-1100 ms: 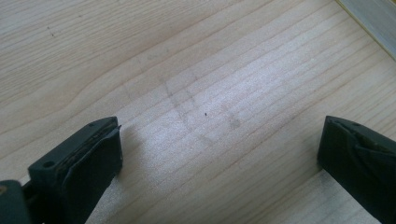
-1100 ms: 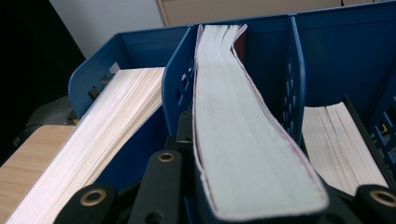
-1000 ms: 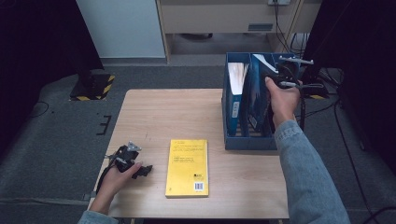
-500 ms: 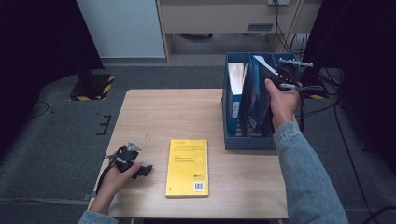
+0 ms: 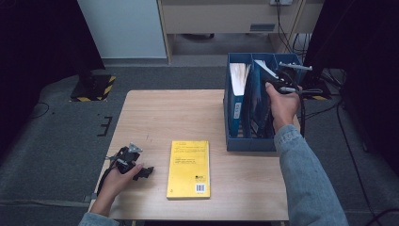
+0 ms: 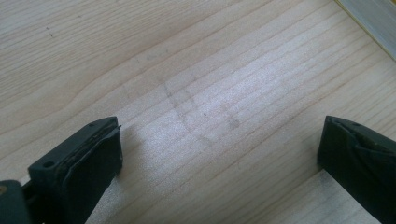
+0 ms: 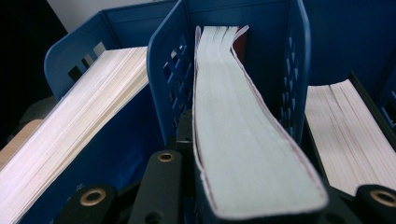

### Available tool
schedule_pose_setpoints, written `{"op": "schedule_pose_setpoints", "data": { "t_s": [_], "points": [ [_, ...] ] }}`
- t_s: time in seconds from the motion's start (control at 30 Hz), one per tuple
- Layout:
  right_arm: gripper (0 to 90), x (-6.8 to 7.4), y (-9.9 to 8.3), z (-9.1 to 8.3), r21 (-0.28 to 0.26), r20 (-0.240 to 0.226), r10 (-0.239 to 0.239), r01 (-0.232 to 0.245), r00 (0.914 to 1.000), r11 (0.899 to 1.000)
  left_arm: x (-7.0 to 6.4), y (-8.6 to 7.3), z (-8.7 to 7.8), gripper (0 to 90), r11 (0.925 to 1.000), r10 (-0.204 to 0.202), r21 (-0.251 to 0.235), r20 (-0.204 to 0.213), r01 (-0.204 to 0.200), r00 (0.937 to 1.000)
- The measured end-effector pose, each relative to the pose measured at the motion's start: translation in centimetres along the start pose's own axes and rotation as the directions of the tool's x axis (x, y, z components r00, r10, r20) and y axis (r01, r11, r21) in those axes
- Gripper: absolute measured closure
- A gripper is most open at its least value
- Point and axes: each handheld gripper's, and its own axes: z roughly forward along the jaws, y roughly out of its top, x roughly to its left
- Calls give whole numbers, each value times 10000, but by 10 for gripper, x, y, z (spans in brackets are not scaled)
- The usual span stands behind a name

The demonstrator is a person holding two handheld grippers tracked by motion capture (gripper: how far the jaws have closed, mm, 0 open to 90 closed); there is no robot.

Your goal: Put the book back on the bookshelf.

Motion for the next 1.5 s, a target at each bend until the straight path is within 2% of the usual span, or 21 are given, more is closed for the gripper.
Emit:
{"op": "schedule_pose_setpoints", "data": {
  "t_s": [0.57,0.87,1.5],
  "points": [
    [733,-4,-8,2,-212,38,71,-70,10000,9998,0,0,0,0,10000,0,21,11,0,10000],
    [733,-4,-12,4,-118,19,76,-76,10000,9999,0,0,0,0,10000,1,4,10,-1,10000],
    [733,-2,-12,5,-242,-39,17,-18,10000,9997,0,0,0,0,10000,36,36,19,-36,10000]
  ]
}}
